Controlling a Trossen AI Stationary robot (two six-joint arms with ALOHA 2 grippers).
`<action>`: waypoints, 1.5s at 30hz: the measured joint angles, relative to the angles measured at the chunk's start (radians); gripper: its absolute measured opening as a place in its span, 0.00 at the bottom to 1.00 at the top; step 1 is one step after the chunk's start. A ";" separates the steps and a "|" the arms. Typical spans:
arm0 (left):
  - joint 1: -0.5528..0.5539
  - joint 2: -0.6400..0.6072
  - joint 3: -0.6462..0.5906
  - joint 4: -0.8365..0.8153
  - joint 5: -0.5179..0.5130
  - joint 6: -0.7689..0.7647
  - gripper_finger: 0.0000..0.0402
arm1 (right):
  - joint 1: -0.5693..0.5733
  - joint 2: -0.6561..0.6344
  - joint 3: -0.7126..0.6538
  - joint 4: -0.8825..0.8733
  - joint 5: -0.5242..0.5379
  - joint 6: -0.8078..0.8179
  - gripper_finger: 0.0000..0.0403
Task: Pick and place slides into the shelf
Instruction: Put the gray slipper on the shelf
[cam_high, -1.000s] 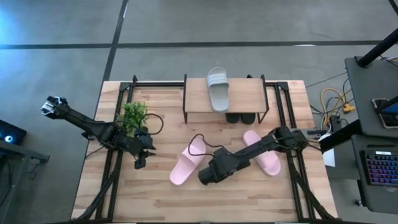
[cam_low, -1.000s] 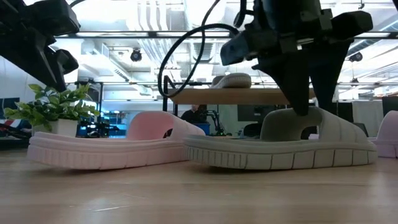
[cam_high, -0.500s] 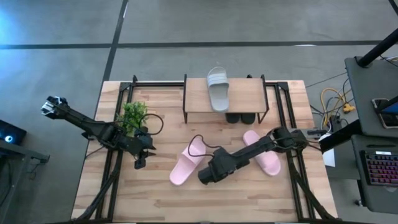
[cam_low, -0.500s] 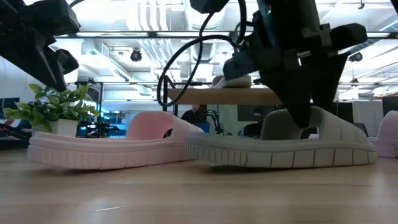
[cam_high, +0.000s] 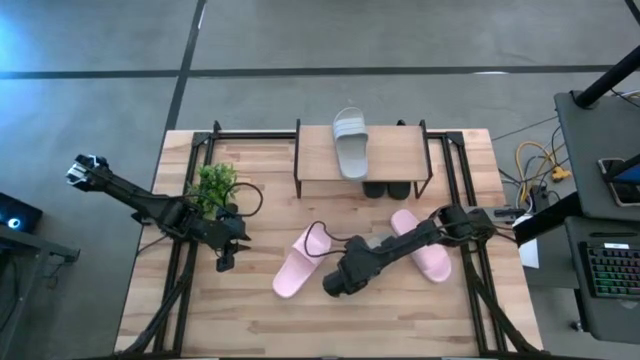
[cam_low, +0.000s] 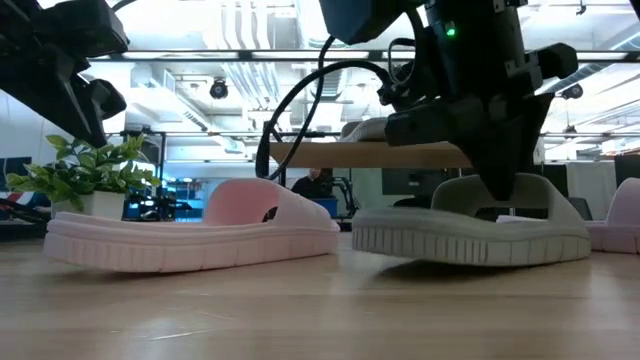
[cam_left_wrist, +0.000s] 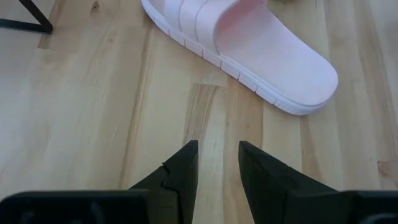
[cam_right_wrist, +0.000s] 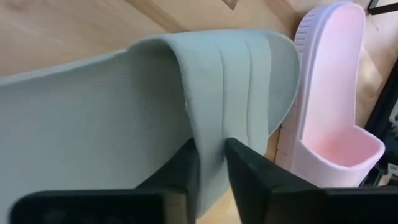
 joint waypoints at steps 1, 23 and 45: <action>0.000 0.000 0.000 0.000 0.000 0.000 0.25 | 0.000 0.000 -0.002 0.000 0.001 -0.002 0.15; 0.000 0.000 0.000 0.000 0.000 -0.001 0.25 | 0.131 -0.112 0.253 0.002 0.529 -0.161 0.03; 0.000 0.000 -0.001 -0.002 -0.075 -0.081 0.25 | -0.198 -0.405 0.329 0.000 0.966 -0.943 0.03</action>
